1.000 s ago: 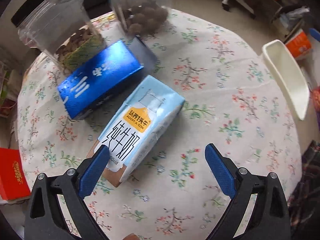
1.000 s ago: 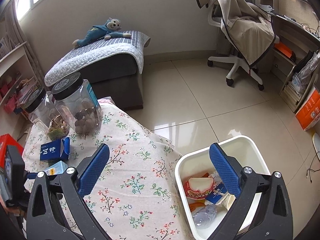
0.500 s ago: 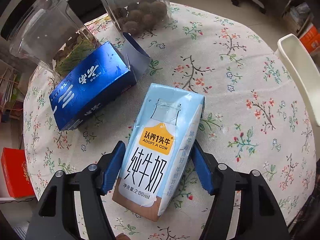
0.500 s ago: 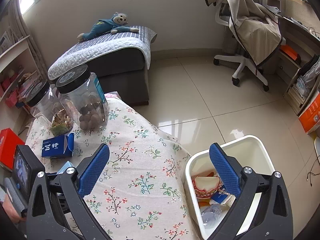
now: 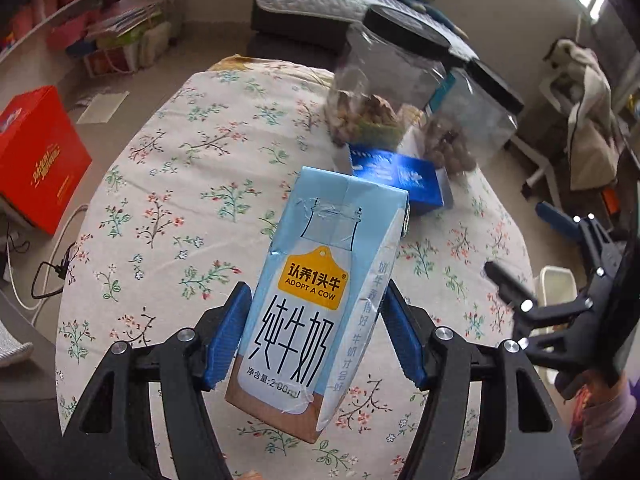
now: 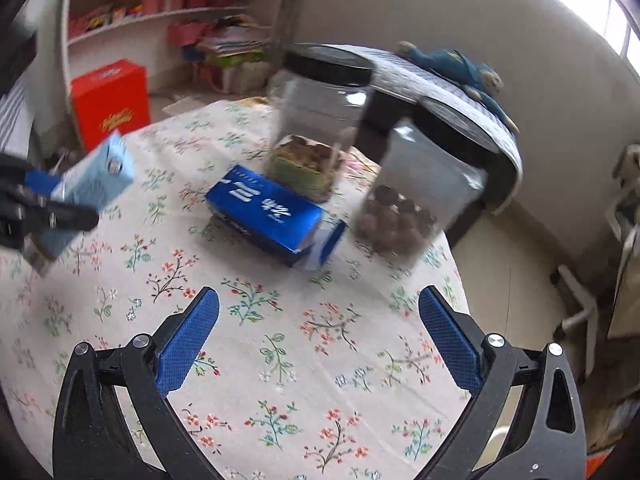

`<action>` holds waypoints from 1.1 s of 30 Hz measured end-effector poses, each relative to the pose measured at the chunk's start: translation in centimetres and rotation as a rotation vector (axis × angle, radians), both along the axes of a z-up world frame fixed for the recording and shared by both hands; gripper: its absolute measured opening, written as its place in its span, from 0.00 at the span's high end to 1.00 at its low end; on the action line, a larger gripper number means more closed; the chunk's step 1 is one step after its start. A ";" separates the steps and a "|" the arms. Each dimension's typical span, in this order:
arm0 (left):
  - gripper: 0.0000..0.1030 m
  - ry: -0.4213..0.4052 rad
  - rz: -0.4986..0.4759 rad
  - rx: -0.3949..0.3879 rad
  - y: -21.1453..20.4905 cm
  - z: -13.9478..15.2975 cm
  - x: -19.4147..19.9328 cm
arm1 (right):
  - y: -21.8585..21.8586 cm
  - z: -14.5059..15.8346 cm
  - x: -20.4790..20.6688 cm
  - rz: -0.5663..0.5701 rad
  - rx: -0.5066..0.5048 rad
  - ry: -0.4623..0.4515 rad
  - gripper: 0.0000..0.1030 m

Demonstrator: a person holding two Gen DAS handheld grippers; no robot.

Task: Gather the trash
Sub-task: 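Grasp the dark blue box with the right gripper while the left holds the carton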

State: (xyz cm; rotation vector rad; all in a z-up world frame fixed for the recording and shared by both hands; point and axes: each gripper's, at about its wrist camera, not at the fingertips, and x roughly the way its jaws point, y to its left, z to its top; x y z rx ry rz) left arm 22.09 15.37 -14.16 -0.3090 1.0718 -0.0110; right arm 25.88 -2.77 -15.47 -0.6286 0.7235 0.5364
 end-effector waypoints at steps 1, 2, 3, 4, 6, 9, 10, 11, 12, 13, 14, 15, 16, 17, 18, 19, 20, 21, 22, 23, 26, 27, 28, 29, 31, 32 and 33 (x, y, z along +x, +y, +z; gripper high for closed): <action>0.37 -0.006 0.026 -0.013 1.1 0.3 -0.1 | 1.5 -0.2 0.1 0.050 -0.036 -0.019 0.07; 0.37 -0.008 0.049 -0.014 1.9 0.4 0.0 | 2.9 -0.4 0.3 0.089 -0.067 -0.031 0.07; 0.37 -0.010 0.066 -0.016 2.5 0.5 -0.1 | 4.1 -0.7 0.6 0.121 -0.099 -0.033 0.07; 0.37 -0.015 0.079 -0.029 3.2 0.7 -0.2 | 5.3 -1.0 1.2 0.140 -0.135 -0.031 0.07; 0.37 -0.028 0.089 -0.064 4.3 1.2 -0.1 | 7.1 -1.6 2.6 0.166 -0.198 -0.029 0.09; 0.37 -0.046 0.087 -0.097 5.6 1.7 -0.2 | 9.1 -2.3 5.1 0.175 -0.242 0.015 0.10; 0.37 -0.047 0.085 -0.108 6.0 1.8 -0.2 | 9.6 -2.6 5.9 0.178 -0.259 0.033 0.10; 0.37 -0.048 0.091 -0.118 6.2 1.7 -0.1 | 10.2 -3.1 6.4 0.187 -0.281 0.047 0.10; 0.37 -0.046 0.099 -0.128 6.6 1.5 0.0 | 10.5 -3.7 6.7 0.198 -0.303 0.062 0.11; 0.37 -0.041 0.108 -0.138 6.9 1.2 0.2 | 10.8 -4.4 6.8 0.206 -0.328 0.080 0.14; 0.37 -0.035 0.115 -0.144 7.0 1.0 0.2 | 11.1 -5.0 7.1 0.212 -0.351 0.109 0.20; 0.37 -0.028 0.118 -0.146 7.1 0.8 0.3 | 11.3 -5.7 7.3 0.210 -0.373 0.140 0.24; 0.37 -0.023 0.119 -0.143 7.1 0.7 0.4 | 11.3 -6.0 7.4 0.204 -0.371 0.161 0.29; 0.37 -0.020 0.118 -0.138 7.1 0.5 0.5 | 11.2 -5.8 7.7 0.194 -0.337 0.195 0.37; 0.37 -0.018 0.120 -0.130 7.1 0.4 0.6 | 11.0 -5.7 8.0 0.168 -0.317 0.228 0.41; 0.37 -0.019 0.123 -0.121 7.1 0.4 0.7 | 10.9 -5.6 8.1 0.142 -0.305 0.243 0.46; 0.37 -0.022 0.128 -0.112 7.0 0.4 0.7 | 10.8 -5.6 8.1 0.122 -0.295 0.245 0.48; 0.37 -0.026 0.134 -0.107 7.1 0.4 0.8 | 10.5 -5.5 7.9 0.097 -0.281 0.249 0.49; 0.37 -0.027 0.140 -0.107 7.2 0.4 0.8 | 10.1 -5.3 7.8 0.068 -0.259 0.256 0.49; 0.37 -0.025 0.147 -0.108 7.4 0.3 0.9 | 9.5 -5.2 7.6 0.040 -0.232 0.266 0.50; 0.37 -0.010 0.164 -0.108 7.5 -0.1 1.0 | 7.7 -4.6 6.2 -0.039 -0.144 0.290 0.50; 0.37 -0.008 0.167 -0.106 7.5 -0.1 1.0 | 7.1 -4.3 5.7 -0.068 -0.111 0.296 0.50; 0.37 -0.005 0.168 -0.102 7.3 -0.2 0.9 | 6.4 -4.0 5.1 -0.098 -0.074 0.302 0.50; 0.37 -0.003 0.169 -0.098 7.1 -0.3 0.9 | 5.6 -3.6 4.5 -0.131 -0.037 0.309 0.50; 0.37 0.000 0.170 -0.090 6.6 -0.4 0.8 | 3.9 -2.8 3.2 -0.189 0.035 0.317 0.50; 0.37 -0.001 0.171 -0.085 6.3 -0.4 0.7 | 3.1 -2.3 2.5 -0.219 0.065 0.312 0.50; 0.37 -0.002 0.171 -0.080 5.9 -0.5 0.6 | 2.3 -1.7 1.9 -0.249 0.091 0.301 0.50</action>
